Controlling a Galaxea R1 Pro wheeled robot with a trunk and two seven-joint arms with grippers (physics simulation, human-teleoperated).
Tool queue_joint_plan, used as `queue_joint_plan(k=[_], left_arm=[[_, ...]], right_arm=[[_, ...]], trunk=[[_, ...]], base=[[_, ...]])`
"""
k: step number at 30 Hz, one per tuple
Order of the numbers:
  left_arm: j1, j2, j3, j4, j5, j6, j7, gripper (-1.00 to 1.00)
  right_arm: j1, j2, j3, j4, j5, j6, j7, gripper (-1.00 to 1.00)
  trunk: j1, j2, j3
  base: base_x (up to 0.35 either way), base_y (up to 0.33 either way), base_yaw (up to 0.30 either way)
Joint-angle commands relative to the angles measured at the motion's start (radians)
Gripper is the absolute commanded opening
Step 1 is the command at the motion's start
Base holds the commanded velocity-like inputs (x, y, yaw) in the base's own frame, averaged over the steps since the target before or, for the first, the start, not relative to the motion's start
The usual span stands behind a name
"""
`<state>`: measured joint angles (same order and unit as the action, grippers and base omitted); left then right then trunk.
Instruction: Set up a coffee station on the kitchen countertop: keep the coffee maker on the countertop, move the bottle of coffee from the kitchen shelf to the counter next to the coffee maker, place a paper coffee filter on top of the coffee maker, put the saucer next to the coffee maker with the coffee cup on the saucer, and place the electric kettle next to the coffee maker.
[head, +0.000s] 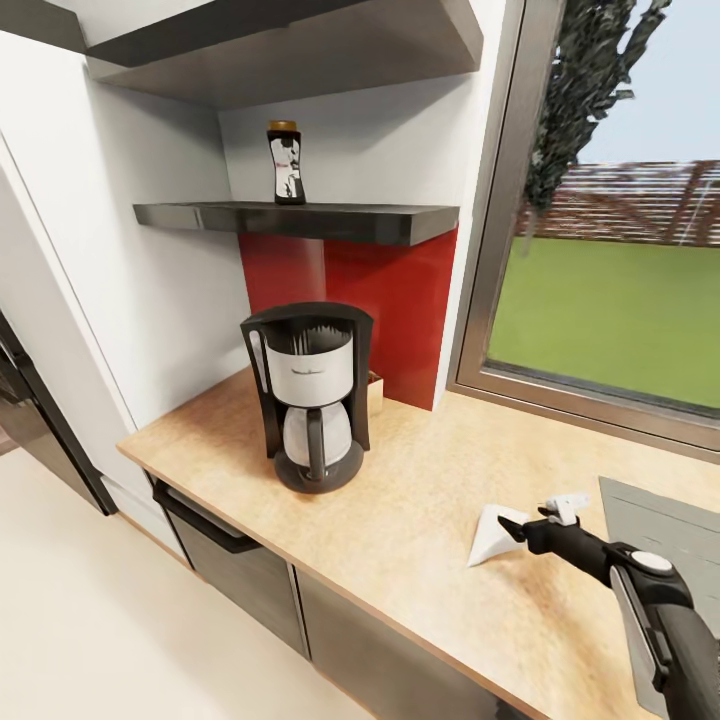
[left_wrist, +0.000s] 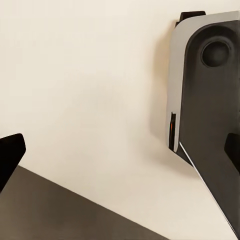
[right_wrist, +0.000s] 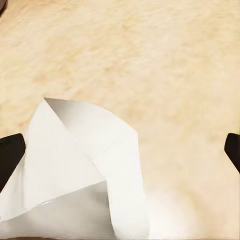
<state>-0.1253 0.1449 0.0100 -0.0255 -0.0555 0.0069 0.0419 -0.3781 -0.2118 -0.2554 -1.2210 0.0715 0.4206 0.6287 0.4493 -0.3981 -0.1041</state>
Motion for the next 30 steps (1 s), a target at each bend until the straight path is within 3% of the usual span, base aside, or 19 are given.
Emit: queue_joint_plan(k=[1,14,17,21,30], left_arm=[[-0.001,0.0,0.001,-0.001,-0.006,0.001,0.003,1.0],[0.0,-0.001,0.001,-0.001,-0.006,0.001,0.003,1.0],[0.0,-0.001,0.001,-0.001,-0.006,0.0,0.003,1.0],[0.0,-0.002,0.0,-0.001,-0.006,0.0,0.003,1.0],[0.0,-0.005,-0.001,-0.002,-0.006,0.0,0.003,1.0]], right_arm=[[-0.001,0.0,-0.002,0.008,0.022,0.001,0.01,1.0],[-0.001,0.007,0.004,0.031,0.031,0.001,0.03,1.0],[-0.001,0.009,0.058,0.065,0.031,0.0,0.029,1.0],[-0.001,0.01,0.098,0.104,0.03,-0.001,0.029,1.0],[-0.001,0.011,0.112,0.124,0.031,-0.002,0.028,1.0]], trunk=[[0.001,-0.002,-0.002],[0.001,-0.002,-0.002],[0.001,-0.002,-0.002],[0.001,-0.002,-0.002],[0.001,-0.002,-0.002]], base=[[0.0,0.0,0.0],[0.0,0.0,0.0],[0.0,0.0,0.0],[0.0,0.0,0.0],[0.0,0.0,0.0]])
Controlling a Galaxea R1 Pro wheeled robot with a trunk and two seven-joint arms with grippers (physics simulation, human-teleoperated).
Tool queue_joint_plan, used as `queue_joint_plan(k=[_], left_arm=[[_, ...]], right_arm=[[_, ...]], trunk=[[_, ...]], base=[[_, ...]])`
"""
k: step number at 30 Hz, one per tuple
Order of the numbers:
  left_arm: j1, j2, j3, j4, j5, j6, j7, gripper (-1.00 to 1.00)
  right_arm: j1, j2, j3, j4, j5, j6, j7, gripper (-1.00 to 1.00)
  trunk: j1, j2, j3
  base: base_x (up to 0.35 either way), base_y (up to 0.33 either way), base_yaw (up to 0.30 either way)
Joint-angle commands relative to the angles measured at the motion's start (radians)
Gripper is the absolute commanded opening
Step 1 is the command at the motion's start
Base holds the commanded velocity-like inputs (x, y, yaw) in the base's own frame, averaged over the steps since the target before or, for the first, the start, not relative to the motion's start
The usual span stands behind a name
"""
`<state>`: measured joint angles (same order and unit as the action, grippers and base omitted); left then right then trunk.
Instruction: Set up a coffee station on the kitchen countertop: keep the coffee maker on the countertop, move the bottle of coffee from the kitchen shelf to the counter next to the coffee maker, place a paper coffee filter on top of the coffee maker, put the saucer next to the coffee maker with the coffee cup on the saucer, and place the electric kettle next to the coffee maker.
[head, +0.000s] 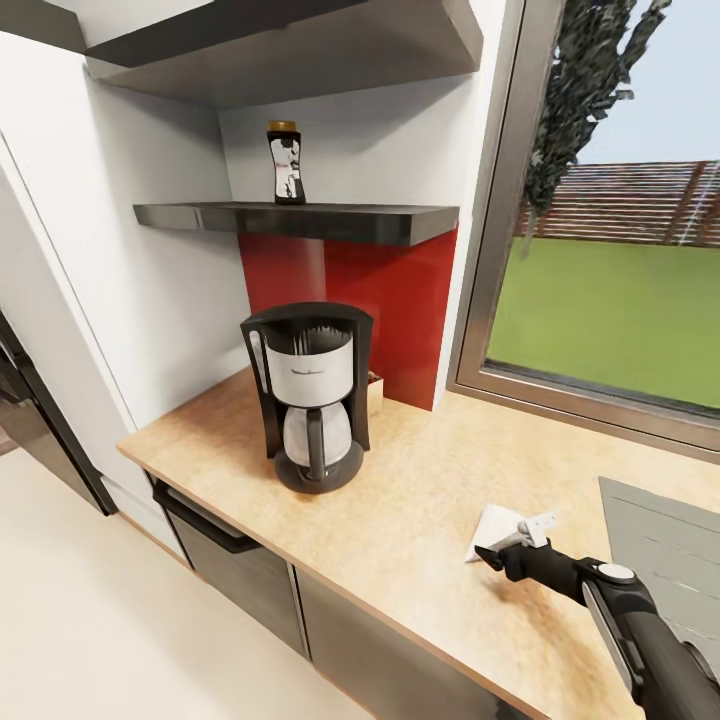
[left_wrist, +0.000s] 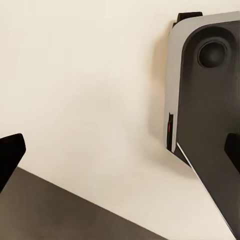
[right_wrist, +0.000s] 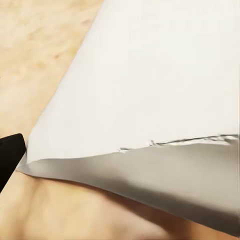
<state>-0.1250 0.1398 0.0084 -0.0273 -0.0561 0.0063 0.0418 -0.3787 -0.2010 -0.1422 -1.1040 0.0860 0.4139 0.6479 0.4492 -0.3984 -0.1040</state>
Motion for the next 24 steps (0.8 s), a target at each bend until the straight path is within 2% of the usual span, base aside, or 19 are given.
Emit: queue_joint_plan(k=[1,6,7,24], left_arm=[[-0.001,0.0,0.001,0.0,-0.006,0.001,0.003,1.0],[-0.001,0.002,0.001,0.001,-0.006,0.0,0.003,1.0],[-0.001,0.003,0.001,0.001,-0.005,0.0,0.003,1.0],[-0.001,0.004,0.001,0.001,-0.005,-0.002,0.003,1.0]], right_arm=[[0.0,0.001,-0.002,0.007,0.017,0.005,0.009,1.0],[0.0,0.0,-0.002,0.007,0.016,0.005,0.009,1.0],[0.0,0.0,-0.001,0.007,0.016,0.005,0.009,-1.0],[0.0,0.0,-0.001,0.012,0.015,0.005,0.009,-1.0]], trunk=[[0.001,-0.002,-0.002],[0.001,-0.002,-0.002],[0.001,-0.002,-0.002],[0.001,-0.002,-0.002]], base=[[0.0,0.0,0.0],[0.0,0.0,0.0],[0.0,0.0,0.0],[0.0,0.0,0.0]])
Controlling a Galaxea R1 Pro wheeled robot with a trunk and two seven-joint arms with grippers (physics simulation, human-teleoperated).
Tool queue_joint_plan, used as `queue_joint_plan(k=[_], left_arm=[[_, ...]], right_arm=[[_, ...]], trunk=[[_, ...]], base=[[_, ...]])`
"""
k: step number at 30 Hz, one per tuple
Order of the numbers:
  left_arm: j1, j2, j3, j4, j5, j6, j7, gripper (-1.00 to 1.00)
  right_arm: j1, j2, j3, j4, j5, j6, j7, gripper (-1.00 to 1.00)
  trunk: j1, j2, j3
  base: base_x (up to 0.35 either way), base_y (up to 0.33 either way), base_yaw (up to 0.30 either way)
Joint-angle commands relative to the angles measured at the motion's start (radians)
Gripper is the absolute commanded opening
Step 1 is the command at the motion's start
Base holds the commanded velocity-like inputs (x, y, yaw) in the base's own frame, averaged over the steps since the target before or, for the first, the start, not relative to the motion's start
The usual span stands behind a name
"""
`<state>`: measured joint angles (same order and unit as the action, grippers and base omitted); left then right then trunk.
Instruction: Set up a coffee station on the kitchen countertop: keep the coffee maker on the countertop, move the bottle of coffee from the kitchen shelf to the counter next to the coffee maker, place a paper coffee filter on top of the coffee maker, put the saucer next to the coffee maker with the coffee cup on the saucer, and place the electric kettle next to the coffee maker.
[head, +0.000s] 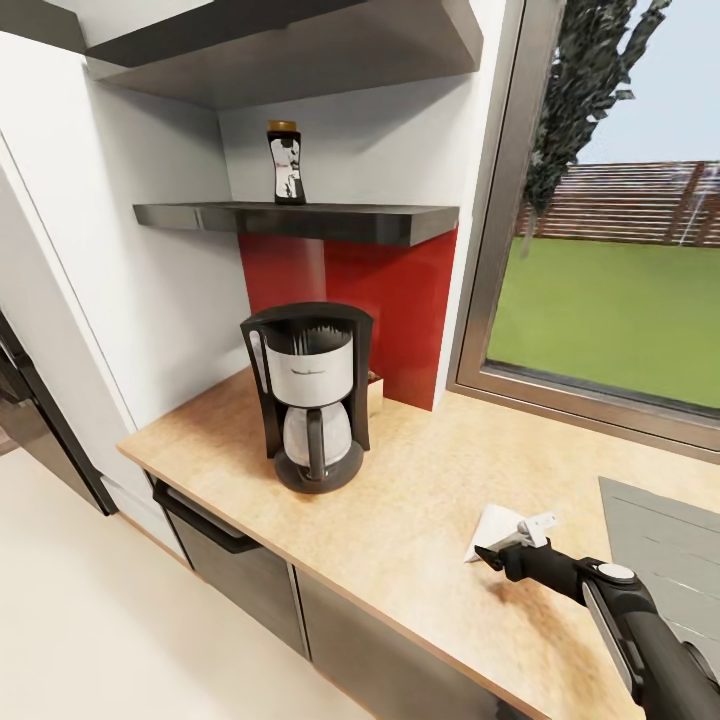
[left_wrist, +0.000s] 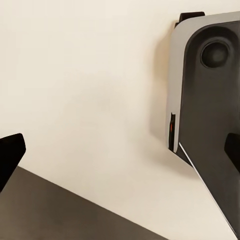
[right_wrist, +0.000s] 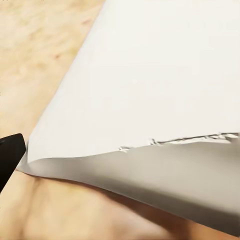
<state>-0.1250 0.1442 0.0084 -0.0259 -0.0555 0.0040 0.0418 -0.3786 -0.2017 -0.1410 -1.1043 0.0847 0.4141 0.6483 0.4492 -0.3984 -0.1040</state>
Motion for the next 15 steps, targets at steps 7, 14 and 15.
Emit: queue_joint_plan(k=[7,14,15], left_arm=[[0.0,0.0,0.001,0.001,-0.006,0.0,0.003,1.0],[0.001,0.0,0.001,0.001,-0.006,0.0,0.003,1.0],[0.001,0.0,0.001,0.001,-0.006,0.0,0.003,1.0]], right_arm=[[0.0,0.001,-0.002,0.009,0.015,0.005,0.01,-1.0],[0.0,0.001,-0.002,0.009,0.015,0.005,0.01,-1.0],[0.0,0.002,-0.002,0.009,0.015,0.005,0.01,-1.0]], trunk=[[0.001,-0.002,-0.002],[0.001,-0.002,-0.002],[0.001,-0.002,-0.002]], base=[[0.0,0.0,0.0],[0.0,0.0,0.0],[0.0,0.0,0.0]])
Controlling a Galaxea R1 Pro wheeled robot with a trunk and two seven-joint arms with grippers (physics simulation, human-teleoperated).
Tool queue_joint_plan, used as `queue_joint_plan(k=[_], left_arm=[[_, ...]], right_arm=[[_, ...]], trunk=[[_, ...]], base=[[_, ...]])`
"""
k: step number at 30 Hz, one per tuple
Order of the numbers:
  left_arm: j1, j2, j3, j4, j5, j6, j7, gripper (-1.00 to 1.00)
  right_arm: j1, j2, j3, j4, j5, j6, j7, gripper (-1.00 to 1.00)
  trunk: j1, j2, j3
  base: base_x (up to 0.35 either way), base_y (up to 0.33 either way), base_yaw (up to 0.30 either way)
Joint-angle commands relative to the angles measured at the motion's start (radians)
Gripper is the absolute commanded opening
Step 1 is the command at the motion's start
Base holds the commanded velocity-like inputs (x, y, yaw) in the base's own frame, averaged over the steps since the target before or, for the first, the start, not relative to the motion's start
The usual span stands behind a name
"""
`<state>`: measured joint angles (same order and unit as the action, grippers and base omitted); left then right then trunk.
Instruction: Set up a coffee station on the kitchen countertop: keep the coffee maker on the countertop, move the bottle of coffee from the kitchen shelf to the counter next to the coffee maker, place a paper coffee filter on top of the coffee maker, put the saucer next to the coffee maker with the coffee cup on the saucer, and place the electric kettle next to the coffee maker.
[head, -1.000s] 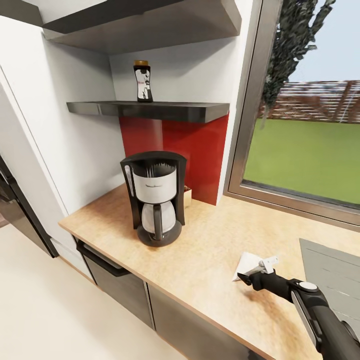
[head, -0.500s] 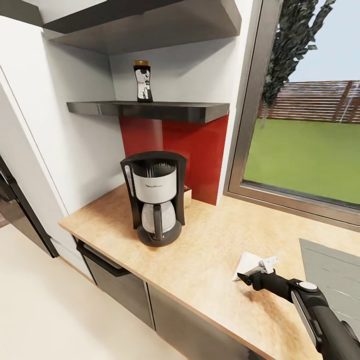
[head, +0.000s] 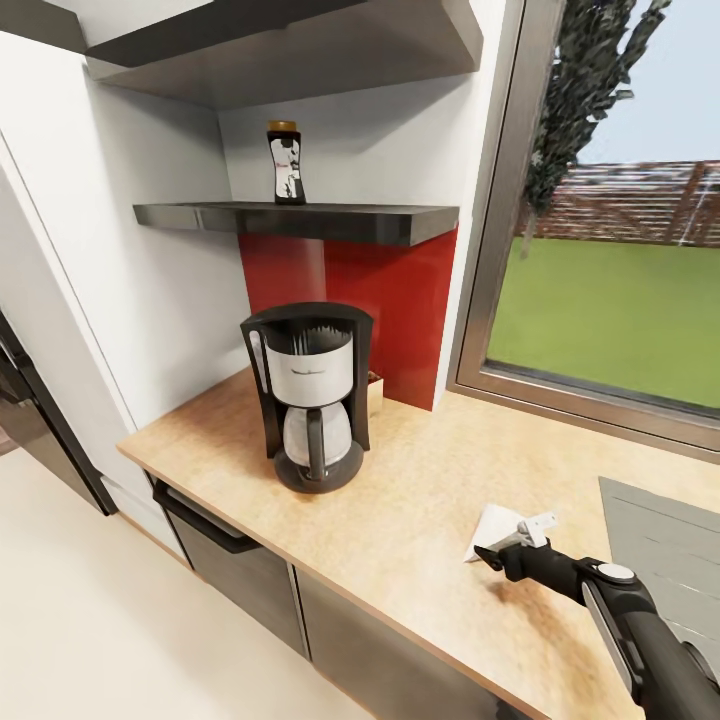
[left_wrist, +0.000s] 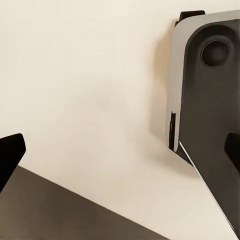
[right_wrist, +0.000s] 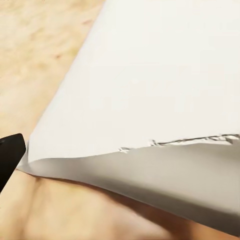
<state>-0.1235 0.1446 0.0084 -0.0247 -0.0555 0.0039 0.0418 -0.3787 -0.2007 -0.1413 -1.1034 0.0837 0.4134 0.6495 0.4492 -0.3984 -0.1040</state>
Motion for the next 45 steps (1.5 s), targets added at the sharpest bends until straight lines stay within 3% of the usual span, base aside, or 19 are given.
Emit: queue_joint_plan(k=[1,7,12,16,19,21,25,27,28,30,45], left_arm=[[-0.001,0.0,0.001,0.0,-0.006,0.0,0.003,1.0],[-0.001,0.0,0.001,0.0,-0.006,-0.001,0.003,1.0],[-0.001,0.0,0.001,-0.001,-0.006,-0.001,0.003,1.0],[-0.001,-0.002,0.0,-0.001,-0.007,-0.001,0.002,1.0],[-0.001,-0.002,-0.002,-0.002,-0.007,0.001,0.001,1.0],[-0.002,-0.001,-0.002,-0.003,-0.007,0.005,0.001,1.0],[-0.002,-0.003,-0.003,-0.003,-0.007,0.008,0.001,1.0],[-0.002,-0.005,-0.004,-0.003,-0.007,0.008,0.001,1.0],[-0.002,-0.006,-0.004,-0.003,-0.007,0.008,0.001,1.0],[-0.002,-0.007,-0.002,-0.004,-0.007,0.009,0.001,1.0],[-0.004,-0.007,0.009,-0.019,0.0,-0.005,0.002,1.0]], right_arm=[[0.0,0.001,-0.001,0.008,0.016,0.006,0.009,-1.0],[0.0,0.002,-0.001,0.0,0.016,0.008,0.008,-1.0],[-0.002,0.006,0.0,-0.119,0.015,0.015,0.004,-1.0],[-0.007,0.008,-0.001,-0.254,0.015,0.139,-0.002,-1.0],[-0.028,0.01,-0.001,-0.299,0.015,0.177,-0.043,-1.0],[-0.062,0.023,-0.001,-0.317,0.014,0.183,-0.101,-1.0],[-0.083,0.053,-0.001,-0.343,0.012,0.187,-0.144,-1.0],[-0.086,0.077,-0.001,-0.35,0.012,0.187,-0.15,-1.0],[-0.088,0.106,-0.001,-0.362,0.014,0.188,-0.154,-1.0],[-0.089,0.139,-0.001,-0.377,0.015,0.187,-0.158,-1.0],[-0.091,0.146,-0.024,-0.404,0.011,0.184,-0.154,-1.0]], trunk=[[0.001,-0.002,-0.002],[0.001,-0.002,-0.002],[0.001,-0.002,-0.002],[0.001,-0.002,-0.002],[0.001,-0.002,-0.002],[0.001,-0.002,-0.002],[0.001,-0.002,-0.002],[0.001,-0.002,-0.002],[0.001,-0.002,-0.002],[0.001,-0.002,-0.002],[0.001,-0.002,-0.002]], base=[[0.0,0.0,0.0],[0.0,0.0,0.0],[0.0,0.0,0.0],[0.0,0.0,0.0],[0.0,0.0,0.0],[0.0,0.0,0.0],[0.0,0.0,0.0],[0.0,0.0,0.0],[0.0,0.0,0.0],[0.0,0.0,0.0],[0.0,0.0,0.0]])
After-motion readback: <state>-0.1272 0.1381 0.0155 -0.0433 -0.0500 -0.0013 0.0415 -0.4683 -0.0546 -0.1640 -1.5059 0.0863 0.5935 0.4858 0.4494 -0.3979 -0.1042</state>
